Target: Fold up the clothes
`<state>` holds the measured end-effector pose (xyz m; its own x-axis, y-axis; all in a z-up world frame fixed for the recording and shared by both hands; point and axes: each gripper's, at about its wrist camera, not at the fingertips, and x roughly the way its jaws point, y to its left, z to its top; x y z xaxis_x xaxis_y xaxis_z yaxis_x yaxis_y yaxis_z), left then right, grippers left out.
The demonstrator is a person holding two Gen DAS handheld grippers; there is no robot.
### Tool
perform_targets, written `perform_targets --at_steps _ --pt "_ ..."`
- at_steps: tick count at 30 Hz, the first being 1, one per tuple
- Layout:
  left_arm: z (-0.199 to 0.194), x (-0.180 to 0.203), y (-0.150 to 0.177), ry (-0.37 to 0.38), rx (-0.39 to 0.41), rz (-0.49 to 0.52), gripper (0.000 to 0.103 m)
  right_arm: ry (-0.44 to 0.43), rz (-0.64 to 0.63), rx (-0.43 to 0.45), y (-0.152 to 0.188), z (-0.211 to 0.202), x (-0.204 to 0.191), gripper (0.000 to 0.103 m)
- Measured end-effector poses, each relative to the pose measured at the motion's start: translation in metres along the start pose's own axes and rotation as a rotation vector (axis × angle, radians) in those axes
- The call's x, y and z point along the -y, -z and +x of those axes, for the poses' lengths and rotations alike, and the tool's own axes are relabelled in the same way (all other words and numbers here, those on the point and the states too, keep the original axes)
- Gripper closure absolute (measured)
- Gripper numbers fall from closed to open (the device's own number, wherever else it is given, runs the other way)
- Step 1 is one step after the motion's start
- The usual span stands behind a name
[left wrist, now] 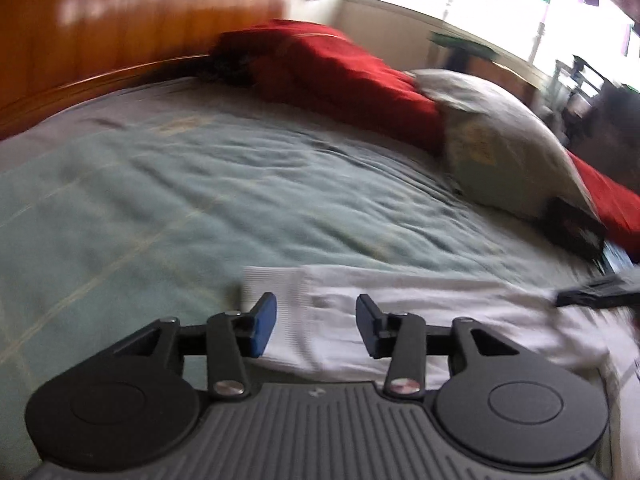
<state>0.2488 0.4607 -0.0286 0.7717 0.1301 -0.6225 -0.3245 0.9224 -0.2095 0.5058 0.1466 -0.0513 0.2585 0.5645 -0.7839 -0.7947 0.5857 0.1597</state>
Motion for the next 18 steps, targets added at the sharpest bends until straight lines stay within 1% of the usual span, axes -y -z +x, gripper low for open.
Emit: perform_targets --at_steps 1,3,4,5,6,7,8,9,10,11,12,13,14,15,17,18 --pt "0.004 0.008 0.001 0.021 -0.007 0.021 0.059 0.010 0.000 -0.010 -0.001 0.010 -0.005 0.087" --pt "0.016 0.019 0.003 0.047 -0.017 0.044 0.059 0.037 0.002 0.031 -0.005 0.023 -0.012 0.086" --pt "0.024 0.024 0.005 0.056 -0.029 0.053 0.059 0.044 0.000 0.064 -0.008 0.025 -0.014 0.082" --pt "0.032 0.027 0.007 0.057 -0.047 0.059 0.059 0.059 0.005 0.091 -0.012 0.027 -0.014 0.076" --pt "0.041 0.028 0.010 0.052 -0.069 0.062 0.059 0.080 0.022 0.102 -0.015 0.028 -0.011 0.073" --pt "0.049 0.028 0.013 0.045 -0.099 0.063 0.059 0.095 0.043 0.103 -0.017 0.026 -0.008 0.073" --pt "0.055 0.027 0.016 0.042 -0.118 0.067 0.059 0.097 0.060 0.111 -0.017 0.020 -0.003 0.073" --pt "0.055 0.026 0.017 0.047 -0.115 0.073 0.056 0.093 0.073 0.125 -0.015 0.009 0.002 0.073" --pt "0.051 0.026 0.016 0.047 -0.110 0.077 0.056 0.098 0.086 0.138 -0.011 -0.005 0.008 0.071" --pt "0.045 0.026 0.014 0.040 -0.109 0.080 0.056 0.112 0.101 0.145 -0.006 -0.019 0.015 0.066" --pt "0.040 0.027 0.012 0.034 -0.100 0.090 0.056 0.129 0.115 0.151 0.000 -0.033 0.023 0.063" --pt "0.035 0.029 0.011 0.033 -0.085 0.106 0.054 0.153 0.134 0.153 0.007 -0.046 0.032 0.059" --pt "0.031 0.031 0.010 0.034 -0.073 0.125 0.052 0.184 0.162 0.149 0.015 -0.058 0.041 0.056" --pt "0.030 0.033 0.010 0.036 -0.066 0.146 0.048 0.211 0.200 0.136 0.024 -0.067 0.052 0.055" --pt "0.036 0.037 0.012 0.032 -0.067 0.169 0.047 0.257 0.279 0.100 0.042 -0.078 0.073 0.052" --pt "0.040 0.038 0.014 0.029 -0.075 0.177 0.047 0.277 0.310 0.077 0.051 -0.077 0.082 0.052"
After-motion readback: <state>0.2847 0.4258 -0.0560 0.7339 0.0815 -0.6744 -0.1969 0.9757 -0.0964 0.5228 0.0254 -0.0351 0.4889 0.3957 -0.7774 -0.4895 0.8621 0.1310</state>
